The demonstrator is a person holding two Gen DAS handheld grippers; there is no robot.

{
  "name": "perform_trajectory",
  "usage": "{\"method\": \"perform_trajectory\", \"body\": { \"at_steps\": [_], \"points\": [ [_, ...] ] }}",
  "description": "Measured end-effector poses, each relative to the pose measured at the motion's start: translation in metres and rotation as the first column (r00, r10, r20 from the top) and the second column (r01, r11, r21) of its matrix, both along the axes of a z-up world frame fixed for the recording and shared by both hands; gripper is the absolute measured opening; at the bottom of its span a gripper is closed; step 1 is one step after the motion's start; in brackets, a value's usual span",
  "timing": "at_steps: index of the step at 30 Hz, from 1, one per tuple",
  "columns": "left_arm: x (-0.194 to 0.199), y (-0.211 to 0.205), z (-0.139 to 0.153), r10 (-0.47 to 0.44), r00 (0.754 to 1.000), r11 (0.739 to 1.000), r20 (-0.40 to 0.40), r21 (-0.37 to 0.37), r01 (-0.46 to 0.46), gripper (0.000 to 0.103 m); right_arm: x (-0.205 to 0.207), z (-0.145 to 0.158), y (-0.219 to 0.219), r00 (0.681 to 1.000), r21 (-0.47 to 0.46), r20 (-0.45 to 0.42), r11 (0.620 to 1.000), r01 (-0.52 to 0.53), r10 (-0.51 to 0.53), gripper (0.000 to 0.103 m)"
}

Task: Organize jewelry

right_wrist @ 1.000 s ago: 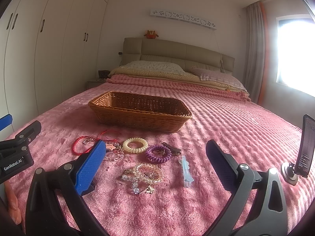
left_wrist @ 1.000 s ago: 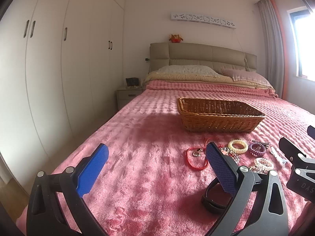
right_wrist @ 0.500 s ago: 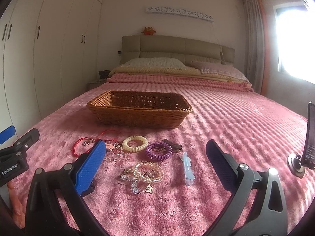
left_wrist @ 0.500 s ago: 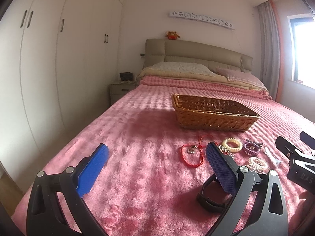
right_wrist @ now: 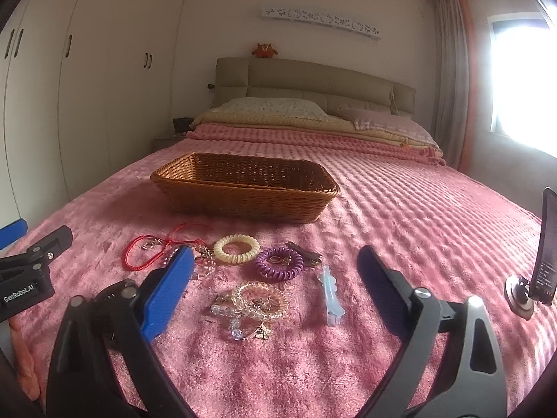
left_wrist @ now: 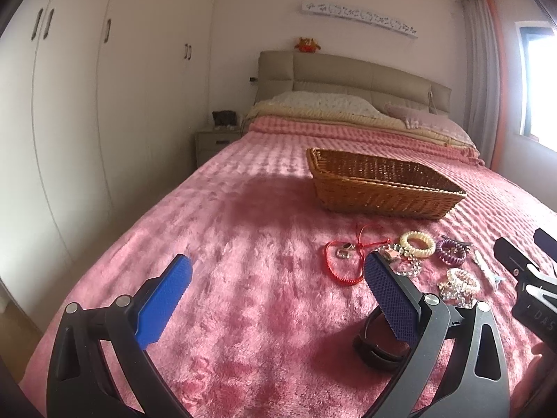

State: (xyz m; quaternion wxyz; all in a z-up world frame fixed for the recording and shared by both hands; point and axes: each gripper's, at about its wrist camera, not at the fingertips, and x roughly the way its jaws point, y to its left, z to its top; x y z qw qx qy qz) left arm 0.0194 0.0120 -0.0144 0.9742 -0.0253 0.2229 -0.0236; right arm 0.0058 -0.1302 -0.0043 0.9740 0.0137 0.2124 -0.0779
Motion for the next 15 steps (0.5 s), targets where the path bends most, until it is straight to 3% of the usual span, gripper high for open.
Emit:
{"method": "perform_trajectory", "body": {
  "at_steps": [5,8,10,13,15],
  "points": [
    [0.006,0.010,0.003,-0.089,0.993,0.995,-0.078,-0.056,0.085,0.091,-0.002,-0.001,-0.038,0.993,0.149,-0.103,0.988,-0.044,0.059,0.080],
    [0.011,0.013,0.001,-0.193,0.967,0.978,-0.165,-0.111,0.177,0.088,-0.002,-0.006,-0.058,0.982,0.198,-0.168,0.979,-0.050,0.084,0.068],
    [0.011,0.012,-0.001,-0.261,0.942,0.961,-0.212,-0.146,0.234,0.078,-0.003,-0.011,-0.065,0.972,0.221,-0.201,0.972,-0.074,0.120,0.059],
    [0.011,-0.001,-0.008,-0.305,0.917,0.951,-0.256,-0.133,0.279,0.066,-0.003,-0.019,-0.065,0.954,0.212,-0.261,0.973,-0.092,0.147,0.051],
    [0.014,-0.010,-0.014,-0.332,0.895,0.943,-0.299,-0.136,0.304,0.046,-0.001,-0.021,-0.064,0.945,0.219,-0.280,0.970,-0.110,0.171,0.042]
  ]
}}
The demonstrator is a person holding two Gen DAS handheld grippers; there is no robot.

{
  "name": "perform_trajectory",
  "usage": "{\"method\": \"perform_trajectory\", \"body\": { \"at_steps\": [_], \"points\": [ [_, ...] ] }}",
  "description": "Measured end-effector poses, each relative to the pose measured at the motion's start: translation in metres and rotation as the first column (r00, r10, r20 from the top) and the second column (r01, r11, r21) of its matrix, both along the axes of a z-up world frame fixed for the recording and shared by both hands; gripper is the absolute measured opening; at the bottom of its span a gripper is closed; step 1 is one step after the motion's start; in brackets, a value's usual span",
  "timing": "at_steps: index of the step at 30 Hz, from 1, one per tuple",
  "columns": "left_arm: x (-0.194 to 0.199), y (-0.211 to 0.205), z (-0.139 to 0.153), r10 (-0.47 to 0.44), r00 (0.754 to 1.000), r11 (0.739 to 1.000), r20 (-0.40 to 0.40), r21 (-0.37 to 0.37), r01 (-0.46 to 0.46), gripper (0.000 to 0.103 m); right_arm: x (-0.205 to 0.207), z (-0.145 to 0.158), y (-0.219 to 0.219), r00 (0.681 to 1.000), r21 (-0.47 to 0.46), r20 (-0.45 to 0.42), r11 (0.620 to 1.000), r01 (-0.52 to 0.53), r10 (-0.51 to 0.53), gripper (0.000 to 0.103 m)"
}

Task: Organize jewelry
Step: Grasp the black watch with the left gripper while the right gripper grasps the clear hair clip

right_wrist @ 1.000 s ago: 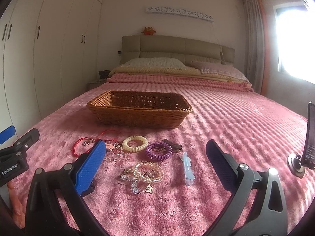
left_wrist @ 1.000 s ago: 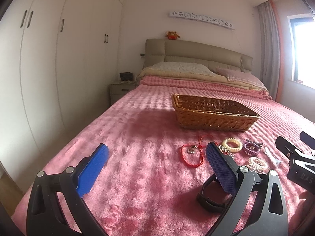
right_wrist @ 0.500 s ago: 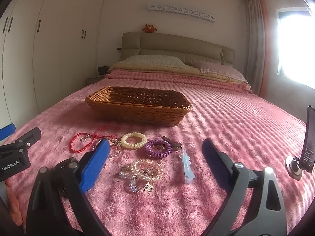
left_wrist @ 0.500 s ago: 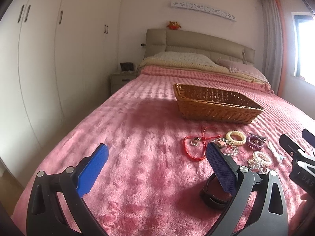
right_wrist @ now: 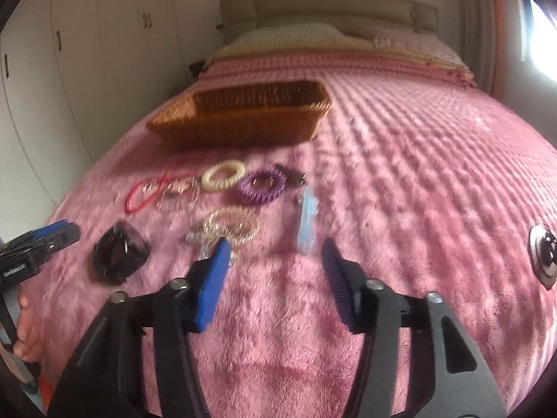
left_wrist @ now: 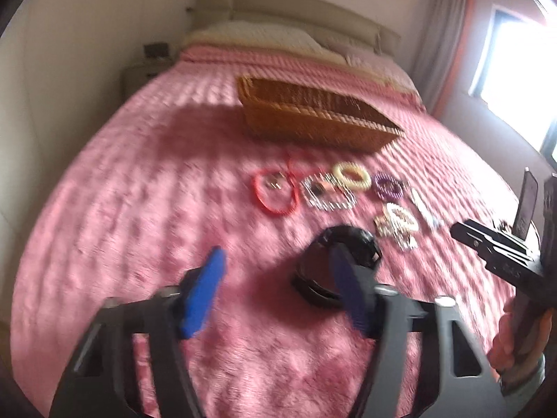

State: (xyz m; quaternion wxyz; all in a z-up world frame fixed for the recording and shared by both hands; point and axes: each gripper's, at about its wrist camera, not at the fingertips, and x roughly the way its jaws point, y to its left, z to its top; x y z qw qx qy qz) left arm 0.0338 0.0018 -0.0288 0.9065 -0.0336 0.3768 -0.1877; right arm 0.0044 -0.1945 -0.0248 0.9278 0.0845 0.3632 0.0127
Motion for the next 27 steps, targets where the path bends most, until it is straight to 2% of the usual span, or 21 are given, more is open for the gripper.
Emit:
{"method": "perform_trajectory", "body": {
  "at_steps": [1,4,11,14,17,18,19,20,24,27],
  "points": [
    [0.002,-0.005,-0.003,-0.010,1.000,1.000,-0.023,0.006,0.010,0.043,0.002,-0.001,0.000,1.000,-0.005,-0.010,1.000,-0.003,0.003,0.037],
    [0.005,-0.014,-0.008,-0.028,0.998,0.999,-0.048,0.028,0.029,0.041,0.011,-0.001,-0.003,0.999,-0.028,-0.033,1.000,0.005,-0.006,0.033],
    [0.016,-0.012,-0.008,-0.051,0.994,0.999,-0.100,-0.024,0.049,0.041,0.051,-0.017,-0.019,0.989,-0.016,-0.139,0.999,0.045,-0.047,0.033],
    [0.022,-0.017,-0.013,-0.093,0.985,0.995,-0.147,-0.051,0.087,0.041,0.062,-0.024,-0.018,0.983,-0.033,-0.166,0.997,0.075,-0.079,0.033],
    [0.026,-0.026,-0.018,-0.096,0.982,0.995,-0.163,-0.022,0.094,0.041,0.070,-0.030,-0.018,0.977,-0.041,-0.190,0.996,0.085,-0.091,0.033],
    [0.028,-0.029,-0.021,-0.096,0.980,0.995,-0.175,-0.016,0.095,0.033,0.071,-0.031,-0.018,0.976,-0.048,-0.194,0.995,0.087,-0.095,0.031],
    [0.029,-0.030,-0.023,-0.096,0.978,0.995,-0.184,-0.012,0.095,0.025,0.071,-0.032,-0.018,0.977,-0.049,-0.194,0.995,0.082,-0.090,0.019],
    [0.030,-0.033,-0.026,-0.084,0.979,0.996,-0.186,0.004,0.087,0.021,0.070,-0.033,-0.017,0.978,-0.048,-0.190,0.996,0.078,-0.085,0.012],
    [0.022,-0.035,-0.025,-0.053,0.988,0.998,-0.143,0.027,0.057,0.012,0.063,-0.029,-0.016,0.983,-0.052,-0.165,0.996,0.076,-0.083,0.011],
    [0.016,-0.032,-0.021,-0.033,0.993,0.999,-0.115,0.009,0.034,0.011,0.055,-0.022,-0.014,0.988,-0.046,-0.135,0.997,0.069,-0.074,0.011]
  ]
}}
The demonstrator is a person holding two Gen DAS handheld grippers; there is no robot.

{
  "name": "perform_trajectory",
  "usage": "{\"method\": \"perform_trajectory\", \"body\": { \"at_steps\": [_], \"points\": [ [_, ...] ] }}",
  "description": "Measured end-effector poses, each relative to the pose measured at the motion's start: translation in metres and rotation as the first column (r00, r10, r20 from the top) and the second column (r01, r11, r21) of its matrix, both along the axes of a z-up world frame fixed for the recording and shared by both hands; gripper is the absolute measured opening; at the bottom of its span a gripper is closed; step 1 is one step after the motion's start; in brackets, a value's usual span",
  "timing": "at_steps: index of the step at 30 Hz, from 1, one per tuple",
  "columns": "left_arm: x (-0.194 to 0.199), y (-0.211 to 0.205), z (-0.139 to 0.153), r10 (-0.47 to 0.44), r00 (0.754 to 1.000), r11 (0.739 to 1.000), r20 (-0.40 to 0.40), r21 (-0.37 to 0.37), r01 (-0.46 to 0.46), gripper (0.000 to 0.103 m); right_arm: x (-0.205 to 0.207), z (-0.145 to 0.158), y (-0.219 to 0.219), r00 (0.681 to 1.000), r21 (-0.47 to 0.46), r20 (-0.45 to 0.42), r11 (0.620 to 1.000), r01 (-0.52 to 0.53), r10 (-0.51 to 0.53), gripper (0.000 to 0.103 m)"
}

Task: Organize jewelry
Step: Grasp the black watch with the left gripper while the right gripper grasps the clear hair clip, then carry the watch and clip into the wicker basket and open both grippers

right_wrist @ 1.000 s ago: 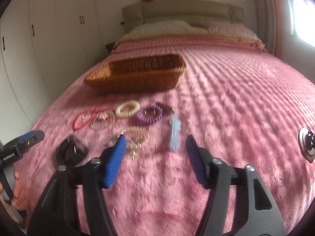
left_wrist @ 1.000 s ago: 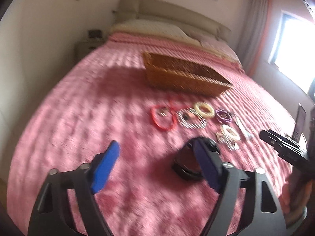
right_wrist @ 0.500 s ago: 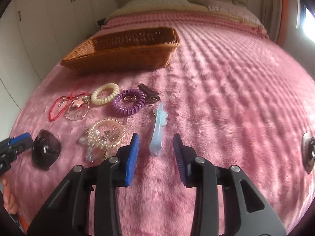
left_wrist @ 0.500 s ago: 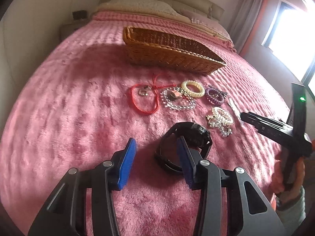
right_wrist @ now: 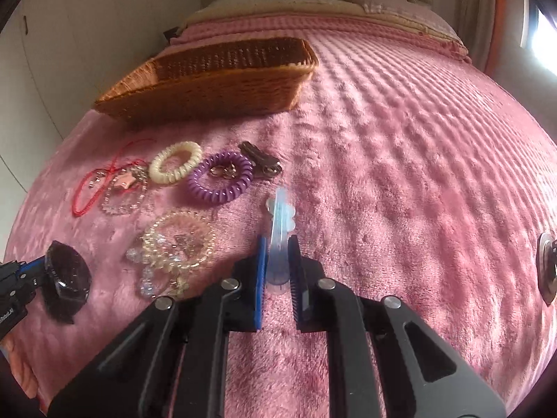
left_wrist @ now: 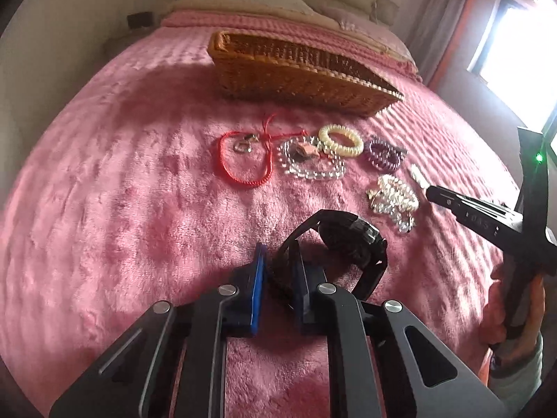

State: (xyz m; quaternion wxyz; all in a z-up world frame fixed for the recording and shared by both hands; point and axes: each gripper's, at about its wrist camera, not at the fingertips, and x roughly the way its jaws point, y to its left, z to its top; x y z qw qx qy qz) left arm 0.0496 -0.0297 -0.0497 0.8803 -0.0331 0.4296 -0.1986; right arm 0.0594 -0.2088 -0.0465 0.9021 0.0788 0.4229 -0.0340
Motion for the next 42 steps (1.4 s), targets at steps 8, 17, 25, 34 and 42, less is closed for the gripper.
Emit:
{"method": "perform_trajectory", "body": {
  "at_steps": [8,17,25,34,42],
  "points": [
    [-0.007,0.009,0.030,0.046,0.996,0.997,0.083,-0.062,-0.041,0.011,-0.014,0.023,0.004,0.998,-0.003,0.062,1.000,-0.018,0.018,0.011],
    [-0.004,0.003,0.028,0.034,0.996,0.999,0.086,-0.023,-0.032,0.011,-0.016,-0.003,0.004,0.997,0.010,-0.045,0.998,-0.063,0.064,0.011],
    [-0.006,0.003,0.023,0.021,0.997,0.999,0.077,-0.032,-0.018,0.012,-0.004,-0.007,0.001,0.993,0.032,-0.096,0.997,-0.066,0.069,0.037],
    [-0.008,0.003,0.030,0.021,0.995,0.999,0.093,-0.044,-0.017,0.012,-0.002,0.002,0.010,0.994,-0.011,-0.077,0.997,-0.081,0.080,0.010],
    [0.025,-0.004,0.079,0.026,0.984,0.997,0.175,-0.069,-0.014,0.012,0.011,0.080,0.015,0.986,-0.001,0.127,0.994,-0.107,0.106,0.010]
  ]
}}
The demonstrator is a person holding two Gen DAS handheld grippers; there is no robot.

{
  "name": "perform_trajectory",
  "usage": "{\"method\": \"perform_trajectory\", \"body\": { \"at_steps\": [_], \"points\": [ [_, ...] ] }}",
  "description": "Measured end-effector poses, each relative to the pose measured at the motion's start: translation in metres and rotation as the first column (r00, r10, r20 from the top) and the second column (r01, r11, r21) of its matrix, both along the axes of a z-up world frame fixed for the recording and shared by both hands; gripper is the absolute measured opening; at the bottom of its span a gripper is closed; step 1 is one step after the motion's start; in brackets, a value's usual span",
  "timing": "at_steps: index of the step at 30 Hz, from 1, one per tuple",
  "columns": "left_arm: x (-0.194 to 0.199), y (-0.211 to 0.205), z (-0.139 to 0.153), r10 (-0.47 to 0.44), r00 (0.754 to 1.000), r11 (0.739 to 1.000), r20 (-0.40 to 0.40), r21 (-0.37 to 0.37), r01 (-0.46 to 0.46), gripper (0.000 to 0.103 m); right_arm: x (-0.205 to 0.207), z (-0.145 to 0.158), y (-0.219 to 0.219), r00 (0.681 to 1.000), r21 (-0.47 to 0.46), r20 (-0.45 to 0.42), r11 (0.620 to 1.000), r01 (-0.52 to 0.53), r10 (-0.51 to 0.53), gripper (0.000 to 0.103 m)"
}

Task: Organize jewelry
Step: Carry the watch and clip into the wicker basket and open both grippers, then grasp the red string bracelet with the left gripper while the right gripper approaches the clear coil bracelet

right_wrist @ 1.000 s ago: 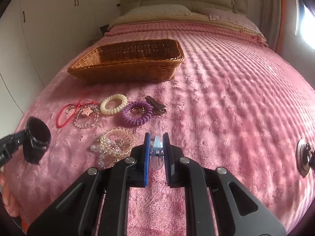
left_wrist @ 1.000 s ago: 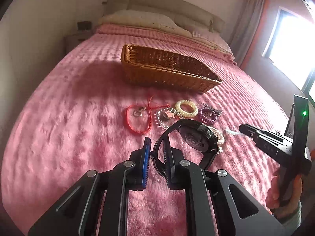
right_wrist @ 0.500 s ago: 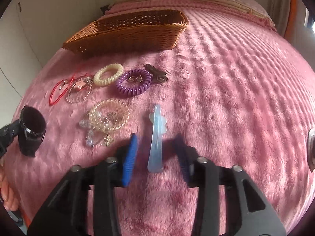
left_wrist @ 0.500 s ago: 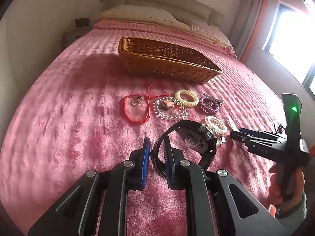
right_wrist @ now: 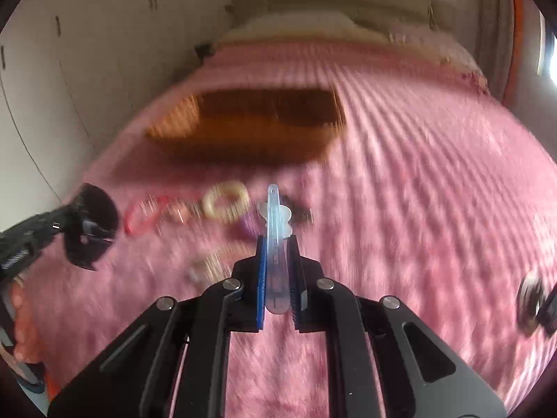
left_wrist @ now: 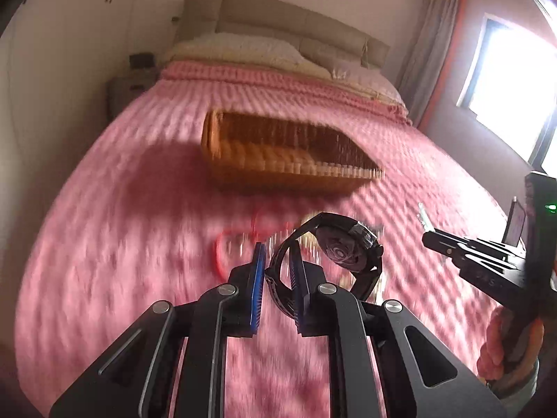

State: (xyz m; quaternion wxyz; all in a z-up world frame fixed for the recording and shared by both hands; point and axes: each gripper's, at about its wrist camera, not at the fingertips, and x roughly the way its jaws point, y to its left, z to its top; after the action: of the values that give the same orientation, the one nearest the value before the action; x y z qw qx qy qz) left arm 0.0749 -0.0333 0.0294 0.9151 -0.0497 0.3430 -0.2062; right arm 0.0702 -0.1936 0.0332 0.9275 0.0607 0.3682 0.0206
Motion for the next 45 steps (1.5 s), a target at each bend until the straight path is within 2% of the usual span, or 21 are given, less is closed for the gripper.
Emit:
{"method": "perform_trajectory", "body": {
  "at_steps": [3,7,10,13,16,21,25,28,30,32,36,39,42,45],
  "points": [
    [0.034,-0.011,0.022,0.010,0.999,1.000,0.048,0.012,-0.011,0.012,0.030,0.023,0.001,0.998,-0.002,0.057,1.000,0.000,0.000,0.010],
    [0.090,-0.027,0.031,0.029,0.999,1.000,0.029,0.001,-0.030,0.012,0.088,0.030,-0.003,0.999,0.033,0.054,0.999,-0.001,-0.001,0.010],
    [0.136,-0.040,0.024,0.057,0.998,0.998,-0.006,0.026,-0.057,0.012,0.137,0.015,-0.008,1.000,0.041,0.016,0.999,0.014,-0.015,0.010],
    [0.183,-0.054,0.003,0.093,0.992,0.994,-0.086,0.070,-0.087,0.012,0.172,-0.007,-0.014,0.998,0.079,-0.054,0.997,0.026,-0.022,0.010],
    [0.208,-0.062,-0.016,0.126,0.981,0.987,-0.145,0.117,-0.110,0.012,0.194,-0.027,-0.022,0.993,0.103,-0.111,0.994,0.044,-0.032,0.010],
    [0.223,-0.071,-0.033,0.141,0.975,0.980,-0.172,0.165,-0.113,0.014,0.209,-0.046,-0.025,0.986,0.111,-0.162,0.992,0.055,-0.037,0.010],
    [0.219,-0.072,-0.032,0.127,0.978,0.983,-0.168,0.153,-0.102,0.019,0.214,-0.053,-0.028,0.979,0.135,-0.199,0.989,0.066,-0.038,0.010],
    [0.205,-0.064,-0.018,0.091,0.985,0.992,-0.144,0.101,-0.077,0.024,0.208,-0.047,-0.031,0.981,0.145,-0.189,0.987,0.071,-0.043,0.013],
    [0.191,-0.057,-0.005,0.068,0.991,0.996,-0.119,0.065,-0.061,0.030,0.198,-0.036,-0.031,0.986,0.138,-0.161,0.988,0.064,-0.042,0.022],
    [0.177,-0.048,0.009,0.055,0.994,0.998,-0.092,0.022,-0.053,0.044,0.181,-0.023,-0.032,0.991,0.147,-0.125,0.987,0.059,-0.041,0.040],
    [0.138,-0.022,0.039,0.044,0.999,0.998,-0.028,-0.045,-0.045,0.047,0.148,-0.001,-0.029,0.997,0.152,-0.076,0.988,0.037,-0.026,0.041],
    [0.102,-0.001,0.052,0.051,0.998,0.995,0.032,-0.088,-0.048,0.062,0.106,0.018,-0.024,1.000,0.144,-0.011,0.989,0.008,-0.007,0.041],
    [0.069,0.015,0.053,0.057,0.996,0.994,0.067,-0.101,-0.050,0.063,0.071,0.024,-0.018,0.999,0.116,0.040,0.993,-0.005,0.001,0.041],
    [0.046,0.028,0.043,0.069,0.995,0.993,0.072,-0.106,-0.061,0.063,0.039,0.018,-0.010,0.997,0.066,0.077,0.998,-0.007,0.002,0.041]
  ]
}}
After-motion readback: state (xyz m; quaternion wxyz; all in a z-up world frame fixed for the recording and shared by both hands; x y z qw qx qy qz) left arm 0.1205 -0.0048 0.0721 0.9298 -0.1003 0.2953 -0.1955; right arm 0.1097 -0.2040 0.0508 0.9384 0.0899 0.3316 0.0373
